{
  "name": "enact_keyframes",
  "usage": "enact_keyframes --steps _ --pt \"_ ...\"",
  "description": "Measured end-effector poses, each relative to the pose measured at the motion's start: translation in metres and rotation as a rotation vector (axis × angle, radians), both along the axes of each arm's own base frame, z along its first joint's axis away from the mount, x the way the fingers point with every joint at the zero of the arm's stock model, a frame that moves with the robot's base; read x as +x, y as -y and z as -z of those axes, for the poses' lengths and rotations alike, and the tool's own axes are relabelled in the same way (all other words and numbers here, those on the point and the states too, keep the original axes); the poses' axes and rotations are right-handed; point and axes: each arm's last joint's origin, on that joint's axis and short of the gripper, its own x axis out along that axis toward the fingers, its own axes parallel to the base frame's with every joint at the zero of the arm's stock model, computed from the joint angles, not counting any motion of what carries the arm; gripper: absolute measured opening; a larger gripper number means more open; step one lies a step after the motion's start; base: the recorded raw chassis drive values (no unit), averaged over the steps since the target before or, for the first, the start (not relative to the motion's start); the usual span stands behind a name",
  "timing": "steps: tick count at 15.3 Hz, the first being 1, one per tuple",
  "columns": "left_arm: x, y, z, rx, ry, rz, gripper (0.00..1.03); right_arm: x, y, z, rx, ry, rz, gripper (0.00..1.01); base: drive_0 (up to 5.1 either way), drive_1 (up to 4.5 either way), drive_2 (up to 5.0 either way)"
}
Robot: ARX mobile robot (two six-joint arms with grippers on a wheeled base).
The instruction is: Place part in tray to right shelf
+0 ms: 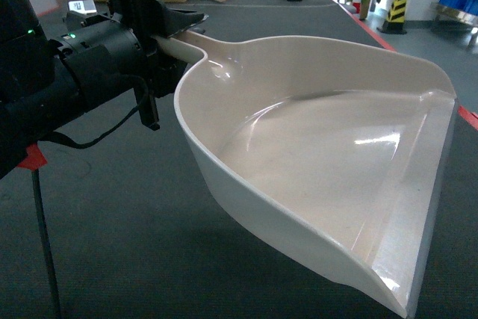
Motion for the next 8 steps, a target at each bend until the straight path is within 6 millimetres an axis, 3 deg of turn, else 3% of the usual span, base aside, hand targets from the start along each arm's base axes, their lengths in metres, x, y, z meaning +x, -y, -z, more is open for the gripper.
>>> enact_keyframes --steps 1,3,5,7,8 --pt "0.0 0.0 0.0 0.0 0.0 0.0 0.12 -0.018 -0.022 -0.015 0.021 0.042 -0.069 0.47 0.0 0.0 0.0" --pt "0.0 0.0 0.0 0.0 0.0 -0.002 0.12 -0.042 -0.068 -0.017 0.082 0.001 -0.217 0.47 0.0 0.0 0.0" --pt "0.0 0.0 0.0 0.0 0.0 -0.001 0.12 -0.043 -0.103 0.003 0.1 -0.112 -0.276 0.47 0.0 0.0 0.0" --pt "0.0 0.0 0.0 0.0 0.0 -0.001 0.12 -0.04 -0.12 0.028 0.117 -0.259 -0.312 0.47 0.0 0.0 0.0" --pt "0.0 0.0 0.0 0.0 0.0 -0.001 0.12 -0.039 -0.122 0.033 0.135 -0.304 -0.301 0.6 0.0 0.0 0.0"
